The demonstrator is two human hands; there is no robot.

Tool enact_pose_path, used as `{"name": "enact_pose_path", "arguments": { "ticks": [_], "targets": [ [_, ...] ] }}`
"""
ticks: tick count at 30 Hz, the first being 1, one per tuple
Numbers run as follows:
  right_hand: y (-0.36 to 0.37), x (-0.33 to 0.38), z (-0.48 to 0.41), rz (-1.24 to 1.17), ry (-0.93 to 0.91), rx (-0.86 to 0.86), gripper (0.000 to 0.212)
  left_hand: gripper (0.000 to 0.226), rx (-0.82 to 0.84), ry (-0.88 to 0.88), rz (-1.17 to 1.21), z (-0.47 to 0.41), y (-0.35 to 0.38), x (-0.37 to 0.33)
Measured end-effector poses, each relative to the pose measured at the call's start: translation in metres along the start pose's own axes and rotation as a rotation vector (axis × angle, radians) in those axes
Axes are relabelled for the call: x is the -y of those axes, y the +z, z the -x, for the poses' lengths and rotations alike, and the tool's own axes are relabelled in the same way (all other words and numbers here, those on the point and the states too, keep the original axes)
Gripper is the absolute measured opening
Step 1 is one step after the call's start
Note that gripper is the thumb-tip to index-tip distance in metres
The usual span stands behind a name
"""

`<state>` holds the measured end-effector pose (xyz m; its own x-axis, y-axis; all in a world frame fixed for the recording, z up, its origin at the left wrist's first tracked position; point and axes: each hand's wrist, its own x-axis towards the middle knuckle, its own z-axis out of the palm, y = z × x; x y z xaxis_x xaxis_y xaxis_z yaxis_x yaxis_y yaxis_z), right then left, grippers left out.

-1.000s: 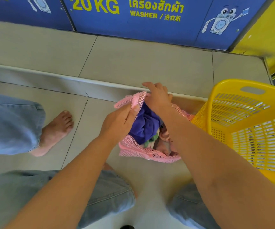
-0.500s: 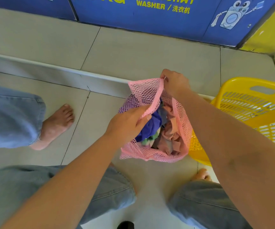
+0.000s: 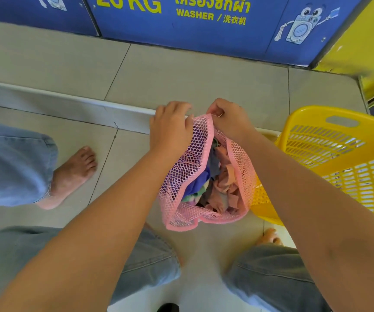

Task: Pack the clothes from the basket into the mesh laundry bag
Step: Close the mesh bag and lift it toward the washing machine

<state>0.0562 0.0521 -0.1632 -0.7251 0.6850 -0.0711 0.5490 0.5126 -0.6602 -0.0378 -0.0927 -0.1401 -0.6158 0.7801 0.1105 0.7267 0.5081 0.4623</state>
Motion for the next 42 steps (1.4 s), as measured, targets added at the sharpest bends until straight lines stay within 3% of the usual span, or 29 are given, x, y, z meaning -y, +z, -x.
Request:
{"name": "enact_pose_path", "arguments": {
  "ticks": [6, 11, 19, 25, 29, 33, 35, 38, 42],
  "targets": [
    [0.001, -0.001, 0.009, -0.061, -0.011, 0.006, 0.006, 0.034, 0.294, -0.219, 0.028, -0.029, 0.023, -0.008],
    [0.002, -0.003, 0.013, -0.126, 0.034, 0.041, 0.012, 0.019, 0.313, -0.297, 0.237, -0.033, 0.028, -0.002],
    [-0.007, 0.003, 0.012, -0.443, 0.141, 0.159, 0.008, 0.018, 0.252, -0.232, 0.282, -0.027, 0.024, 0.005],
    [-0.008, 0.01, 0.005, -0.345, 0.126, 0.111, 0.015, 0.017, 0.19, -0.133, 0.25, -0.024, 0.017, 0.001],
    [-0.012, 0.015, 0.005, -0.036, -0.006, 0.121, 0.012, 0.017, 0.201, -0.13, 0.23, -0.024, 0.016, 0.002],
    [-0.011, 0.012, 0.006, 0.049, -0.159, 0.011, 0.011, 0.023, 0.248, -0.184, 0.265, -0.026, 0.012, -0.004],
    [-0.009, 0.01, 0.007, 0.06, -0.206, -0.048, 0.01, 0.035, 0.301, -0.258, 0.352, -0.03, 0.009, -0.006],
    [-0.007, 0.008, 0.01, 0.065, -0.286, -0.076, 0.008, 0.07, 0.502, -0.398, 0.356, -0.039, 0.002, -0.012],
    [-0.008, 0.004, 0.014, 0.065, -0.333, -0.107, 0.008, 0.073, 0.676, -0.528, 0.447, -0.048, -0.004, -0.008]
  ]
}}
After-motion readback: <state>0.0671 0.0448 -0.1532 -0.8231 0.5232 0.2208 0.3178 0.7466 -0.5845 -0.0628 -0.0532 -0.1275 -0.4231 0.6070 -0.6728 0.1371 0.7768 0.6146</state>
